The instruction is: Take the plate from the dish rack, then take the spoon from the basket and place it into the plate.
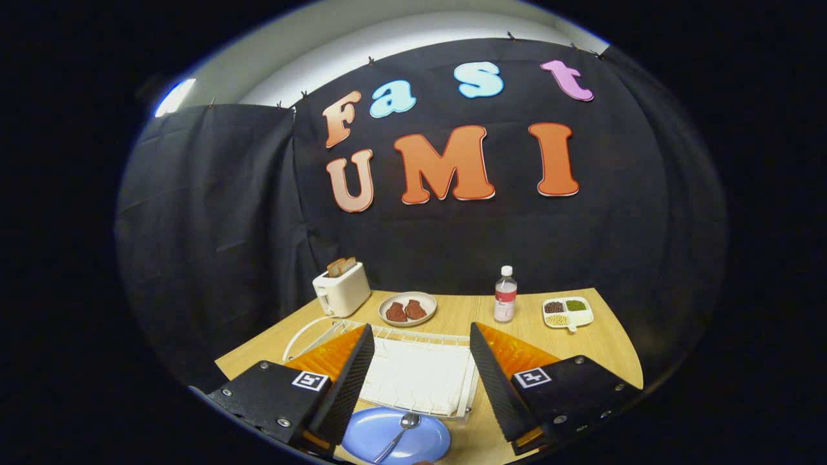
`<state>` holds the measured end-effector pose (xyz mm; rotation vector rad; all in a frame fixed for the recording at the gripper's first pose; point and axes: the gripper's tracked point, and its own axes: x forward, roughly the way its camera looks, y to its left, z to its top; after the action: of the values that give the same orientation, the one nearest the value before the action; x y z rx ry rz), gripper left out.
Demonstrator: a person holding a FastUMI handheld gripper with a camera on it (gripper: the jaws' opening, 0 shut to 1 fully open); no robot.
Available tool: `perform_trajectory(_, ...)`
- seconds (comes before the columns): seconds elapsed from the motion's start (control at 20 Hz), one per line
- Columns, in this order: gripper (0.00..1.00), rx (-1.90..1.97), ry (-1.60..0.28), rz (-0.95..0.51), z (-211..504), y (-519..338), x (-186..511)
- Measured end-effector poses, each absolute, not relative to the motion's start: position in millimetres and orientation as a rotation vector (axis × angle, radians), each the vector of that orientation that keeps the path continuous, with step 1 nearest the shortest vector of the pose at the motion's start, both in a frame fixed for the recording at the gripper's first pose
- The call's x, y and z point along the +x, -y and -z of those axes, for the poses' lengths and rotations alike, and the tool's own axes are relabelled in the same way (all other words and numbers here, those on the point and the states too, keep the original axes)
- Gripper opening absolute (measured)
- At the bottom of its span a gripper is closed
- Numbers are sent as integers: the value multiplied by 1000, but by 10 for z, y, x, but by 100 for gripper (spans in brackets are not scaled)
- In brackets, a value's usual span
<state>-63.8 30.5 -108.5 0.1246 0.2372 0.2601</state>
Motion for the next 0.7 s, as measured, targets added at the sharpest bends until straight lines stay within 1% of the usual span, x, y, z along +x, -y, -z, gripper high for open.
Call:
perform_trajectory(0.1,92,117,-188,-238,905,-248,-595)
perform_trajectory(0.25,94,96,-121,-205,665,-180,-549)
perform_trajectory(0.4,97,84,-92,-182,552,-120,-505)
perform_trajectory(0.7,97,62,-45,-111,343,121,-379)
